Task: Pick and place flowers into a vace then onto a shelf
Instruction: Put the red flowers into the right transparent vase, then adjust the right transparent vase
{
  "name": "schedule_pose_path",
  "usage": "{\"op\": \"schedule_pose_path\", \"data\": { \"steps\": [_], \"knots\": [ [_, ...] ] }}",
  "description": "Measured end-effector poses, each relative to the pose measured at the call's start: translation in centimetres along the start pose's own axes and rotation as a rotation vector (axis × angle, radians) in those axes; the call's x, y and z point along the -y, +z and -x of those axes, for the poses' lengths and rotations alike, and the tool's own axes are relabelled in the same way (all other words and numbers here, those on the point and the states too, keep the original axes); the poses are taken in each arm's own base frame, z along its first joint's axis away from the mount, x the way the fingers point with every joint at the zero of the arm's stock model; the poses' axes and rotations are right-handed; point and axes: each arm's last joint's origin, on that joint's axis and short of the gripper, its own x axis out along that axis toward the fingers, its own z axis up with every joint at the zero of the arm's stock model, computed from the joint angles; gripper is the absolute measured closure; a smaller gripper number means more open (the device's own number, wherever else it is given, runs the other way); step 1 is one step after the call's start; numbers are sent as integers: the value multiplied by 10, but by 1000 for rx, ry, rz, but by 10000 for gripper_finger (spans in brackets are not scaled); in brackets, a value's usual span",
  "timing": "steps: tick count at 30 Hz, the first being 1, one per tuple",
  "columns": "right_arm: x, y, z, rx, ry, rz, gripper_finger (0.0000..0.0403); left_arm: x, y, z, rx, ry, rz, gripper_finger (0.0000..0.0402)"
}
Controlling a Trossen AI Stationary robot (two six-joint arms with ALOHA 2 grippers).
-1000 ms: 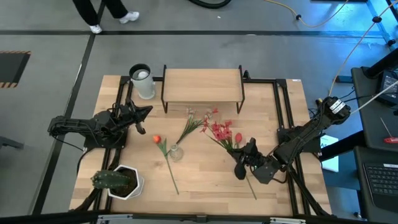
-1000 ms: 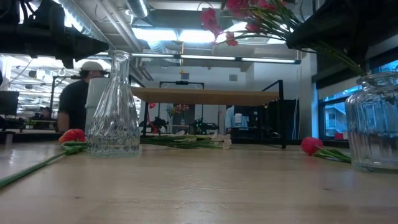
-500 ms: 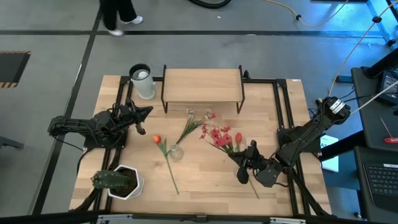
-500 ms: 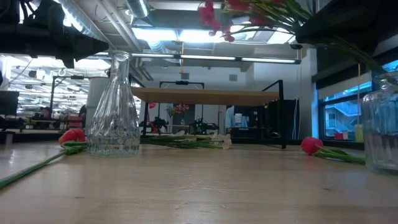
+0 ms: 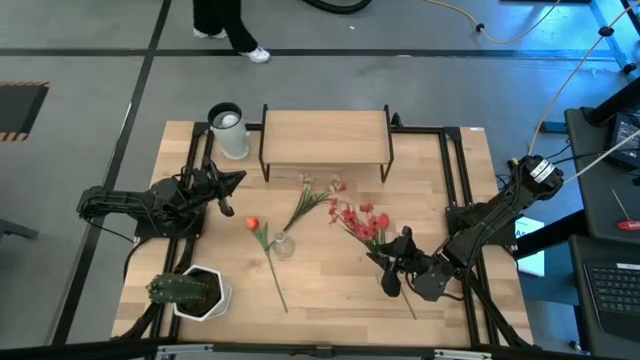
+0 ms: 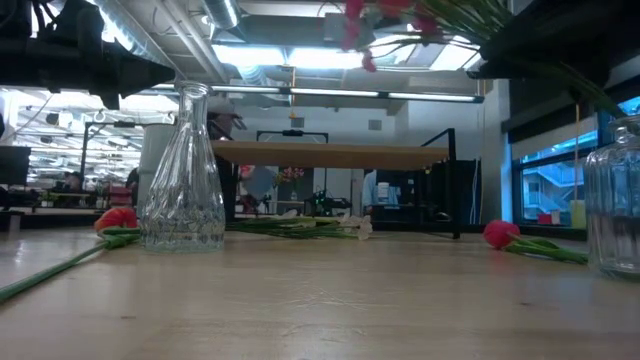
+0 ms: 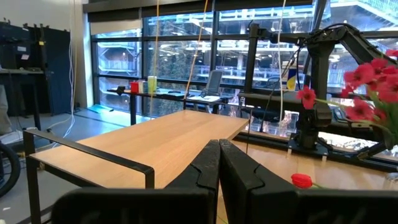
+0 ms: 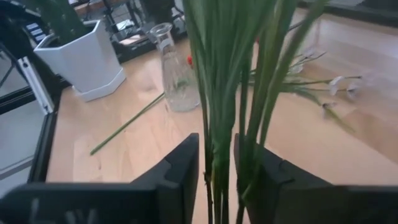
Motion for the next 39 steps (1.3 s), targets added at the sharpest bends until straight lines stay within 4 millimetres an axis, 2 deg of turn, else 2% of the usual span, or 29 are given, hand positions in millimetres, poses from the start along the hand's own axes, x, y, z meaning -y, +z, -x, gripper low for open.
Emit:
{"op": "schedule_pose_path", "data": {
  "steps": [7,13,21,28,39],
  "knots": [
    [2,2,4,-75,46,-38,274,0,0,0,0,-1,0,398],
    [9,14,23,-132,83,-75,273,0,0,0,0,-4,0,398],
    [18,27,46,-367,231,-200,273,1,0,0,0,-32,0,398],
    [25,16,50,-660,207,-289,273,1,0,0,-1,-32,-1,398],
    [33,0,47,-779,78,-244,273,1,-2,0,-18,-32,-10,398]
  ]
}}
